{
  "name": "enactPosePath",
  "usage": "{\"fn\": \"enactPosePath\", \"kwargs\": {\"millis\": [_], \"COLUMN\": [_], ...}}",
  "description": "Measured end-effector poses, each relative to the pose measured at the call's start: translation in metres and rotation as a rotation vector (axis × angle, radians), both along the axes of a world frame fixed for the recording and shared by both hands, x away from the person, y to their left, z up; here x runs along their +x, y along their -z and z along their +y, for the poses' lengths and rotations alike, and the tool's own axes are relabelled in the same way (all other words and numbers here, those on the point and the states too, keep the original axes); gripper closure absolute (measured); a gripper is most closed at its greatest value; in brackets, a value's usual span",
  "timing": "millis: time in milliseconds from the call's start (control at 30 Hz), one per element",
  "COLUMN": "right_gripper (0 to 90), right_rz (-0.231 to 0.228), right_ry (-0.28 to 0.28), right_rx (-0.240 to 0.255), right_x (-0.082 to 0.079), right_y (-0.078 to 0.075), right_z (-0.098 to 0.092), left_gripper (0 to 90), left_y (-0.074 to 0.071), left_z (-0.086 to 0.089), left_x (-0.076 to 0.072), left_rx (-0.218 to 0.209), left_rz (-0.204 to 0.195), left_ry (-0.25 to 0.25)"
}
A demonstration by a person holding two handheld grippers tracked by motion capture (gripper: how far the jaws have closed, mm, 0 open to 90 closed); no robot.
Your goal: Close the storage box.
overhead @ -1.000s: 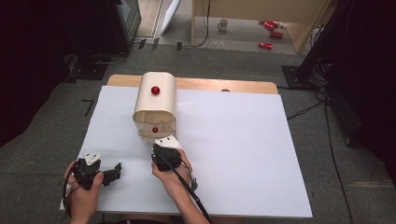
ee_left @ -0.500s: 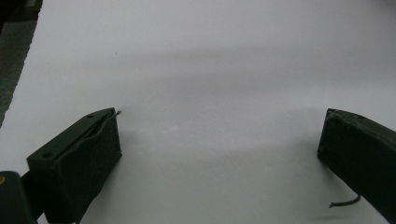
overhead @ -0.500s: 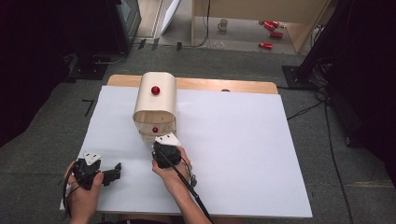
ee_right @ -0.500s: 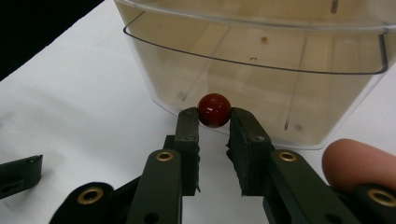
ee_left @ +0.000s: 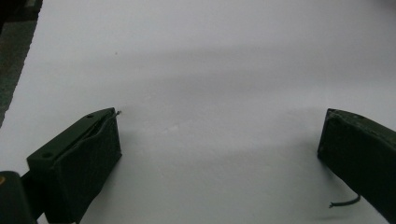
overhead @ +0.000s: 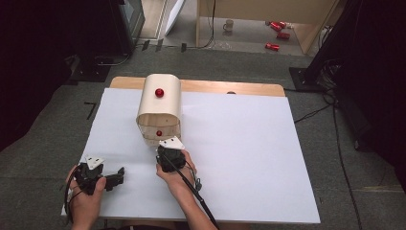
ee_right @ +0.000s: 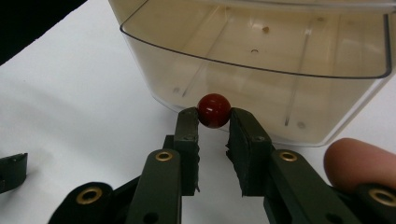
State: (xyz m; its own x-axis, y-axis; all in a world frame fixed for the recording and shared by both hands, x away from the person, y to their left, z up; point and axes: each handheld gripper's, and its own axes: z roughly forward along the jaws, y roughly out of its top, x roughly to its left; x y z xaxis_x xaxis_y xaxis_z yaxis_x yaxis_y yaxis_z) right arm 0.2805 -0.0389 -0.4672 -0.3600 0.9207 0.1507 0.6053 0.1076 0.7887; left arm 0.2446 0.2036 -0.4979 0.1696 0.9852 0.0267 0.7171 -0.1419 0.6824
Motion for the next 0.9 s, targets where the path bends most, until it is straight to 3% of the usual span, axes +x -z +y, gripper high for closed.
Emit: {"fn": "enactPosePath", "kwargs": {"millis": [100, 200, 367, 600, 900], "right_gripper": [64.4, 46.4, 13.3, 7.1, 6.8], "right_rz": [0.018, 0.044, 0.064, 0.045, 0.030], "right_ry": [-0.017, -0.053, -0.089, -0.113, -0.076], "right_rx": [0.005, 0.021, -0.006, -0.005, -0.014], "right_x": [0.001, 0.001, -0.002, -0.008, -0.012], "right_y": [0.001, 0.002, 0.000, -0.006, -0.014], "right_z": [-0.002, -0.005, -0.009, -0.024, -0.054], "left_gripper": [0.0, 0.0, 0.0, 0.0, 0.0], "left_y": [0.000, 0.000, 0.000, 0.000, 0.000], "left_z": [0.000, 0.000, 0.000, 0.000, 0.000], "left_x": [0.000, 0.000, 0.000, 0.000, 0.000], "left_rx": [0.000, 0.000, 0.000, 0.001, 0.002], "left_rz": [0.000, 0.000, 0.000, 0.001, 0.002], "left_ry": [0.000, 0.001, 0.000, 0.000, 0.002]}}
